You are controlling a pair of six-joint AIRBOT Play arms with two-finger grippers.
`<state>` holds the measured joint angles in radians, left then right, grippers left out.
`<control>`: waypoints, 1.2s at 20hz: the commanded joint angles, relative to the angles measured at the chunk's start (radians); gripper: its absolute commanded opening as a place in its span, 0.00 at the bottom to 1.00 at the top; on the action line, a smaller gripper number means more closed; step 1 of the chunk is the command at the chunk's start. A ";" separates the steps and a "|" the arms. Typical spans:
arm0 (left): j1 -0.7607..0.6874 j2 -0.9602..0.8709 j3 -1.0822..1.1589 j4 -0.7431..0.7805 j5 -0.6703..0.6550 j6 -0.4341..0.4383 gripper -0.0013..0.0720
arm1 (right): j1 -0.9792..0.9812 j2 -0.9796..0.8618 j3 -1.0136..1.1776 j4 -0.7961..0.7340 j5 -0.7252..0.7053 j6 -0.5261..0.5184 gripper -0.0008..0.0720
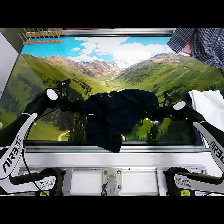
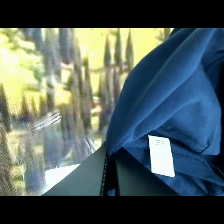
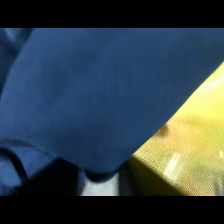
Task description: Fold the clothes and pants, and hang the long-sleeved shirts on hangers.
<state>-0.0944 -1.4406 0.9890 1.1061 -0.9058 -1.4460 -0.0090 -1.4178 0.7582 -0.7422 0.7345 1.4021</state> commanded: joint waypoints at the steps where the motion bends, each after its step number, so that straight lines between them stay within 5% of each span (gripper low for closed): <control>1: 0.008 0.006 0.005 0.002 -0.002 0.008 0.03 | 0.010 0.005 0.015 -0.010 -0.040 -0.005 0.03; 9: 0.170 0.358 0.404 -0.001 -0.061 0.019 0.03 | -0.026 0.328 0.546 -0.457 0.325 -0.004 0.03; 14: 0.173 0.624 0.584 -0.003 -0.031 0.018 0.03 | -0.026 0.532 0.798 -0.468 0.336 -0.001 0.03; 24: 0.173 0.904 0.598 -0.008 -0.148 -0.014 0.03 | -0.026 0.747 0.813 -0.478 0.400 0.060 0.03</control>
<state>0.0780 -0.5896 1.5833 1.0985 -0.9939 -1.4429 -0.0345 -0.7120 1.5654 -1.2129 1.0954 1.4322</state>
